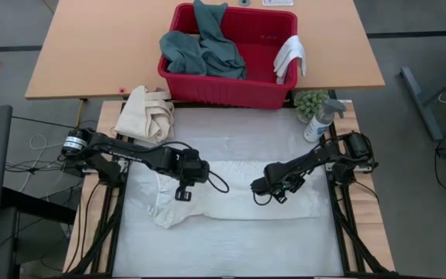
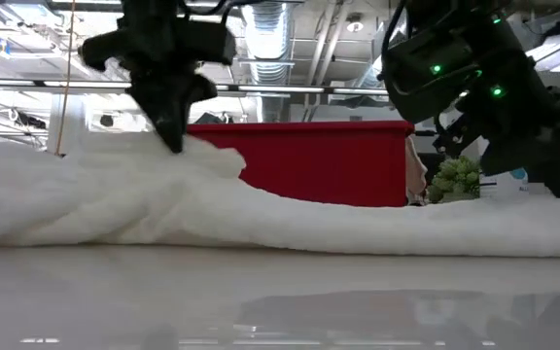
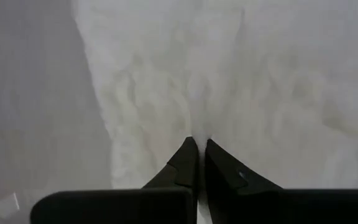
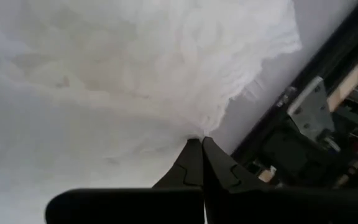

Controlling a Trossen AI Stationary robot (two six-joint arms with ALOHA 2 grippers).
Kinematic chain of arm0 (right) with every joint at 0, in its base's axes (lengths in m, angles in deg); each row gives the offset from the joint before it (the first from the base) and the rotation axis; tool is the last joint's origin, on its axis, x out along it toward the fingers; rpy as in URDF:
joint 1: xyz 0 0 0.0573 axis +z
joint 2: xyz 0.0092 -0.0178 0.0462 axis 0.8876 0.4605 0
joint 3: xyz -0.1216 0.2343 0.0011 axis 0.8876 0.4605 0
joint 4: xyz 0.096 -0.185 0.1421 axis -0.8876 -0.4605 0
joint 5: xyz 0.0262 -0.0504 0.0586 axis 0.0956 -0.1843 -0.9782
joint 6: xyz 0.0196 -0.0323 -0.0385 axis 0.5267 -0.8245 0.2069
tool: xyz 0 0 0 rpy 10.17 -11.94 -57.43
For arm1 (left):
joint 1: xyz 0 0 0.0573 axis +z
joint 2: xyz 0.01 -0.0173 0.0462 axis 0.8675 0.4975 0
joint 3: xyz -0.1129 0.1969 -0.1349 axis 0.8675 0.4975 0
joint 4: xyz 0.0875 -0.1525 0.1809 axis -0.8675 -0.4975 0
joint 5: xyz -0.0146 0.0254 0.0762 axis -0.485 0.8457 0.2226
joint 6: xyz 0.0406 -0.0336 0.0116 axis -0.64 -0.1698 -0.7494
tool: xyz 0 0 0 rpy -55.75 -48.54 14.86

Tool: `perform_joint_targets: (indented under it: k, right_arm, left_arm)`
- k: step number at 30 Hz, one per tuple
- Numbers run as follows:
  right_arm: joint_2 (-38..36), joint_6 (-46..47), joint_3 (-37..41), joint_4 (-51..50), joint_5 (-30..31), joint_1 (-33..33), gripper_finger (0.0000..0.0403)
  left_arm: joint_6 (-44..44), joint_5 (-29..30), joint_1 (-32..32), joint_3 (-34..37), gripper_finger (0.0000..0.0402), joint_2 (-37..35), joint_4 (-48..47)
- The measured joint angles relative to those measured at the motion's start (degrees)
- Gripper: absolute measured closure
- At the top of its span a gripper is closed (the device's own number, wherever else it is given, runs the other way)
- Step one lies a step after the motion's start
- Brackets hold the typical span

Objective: Fold Laundry from Bin
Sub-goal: Fold the white shirt

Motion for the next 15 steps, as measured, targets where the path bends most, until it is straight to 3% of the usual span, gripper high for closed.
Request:
perform_joint_targets:
  k: [7, 15]
  right_arm:
    - [0.00, -1.90, 0.00, 3.27, 0.00, -0.88, 0.0382]
    - [0.00, -1.50, 0.00, 3.48, 0.02, -0.82, 0.0325]
  left_arm:
    - [0.32, 0.36, -0.02, 4.85, 0.0401, 0.02, 1.49]
    - [2.59, 3.22, -0.02, 6.01, 0.0390, 0.02, 8.72]
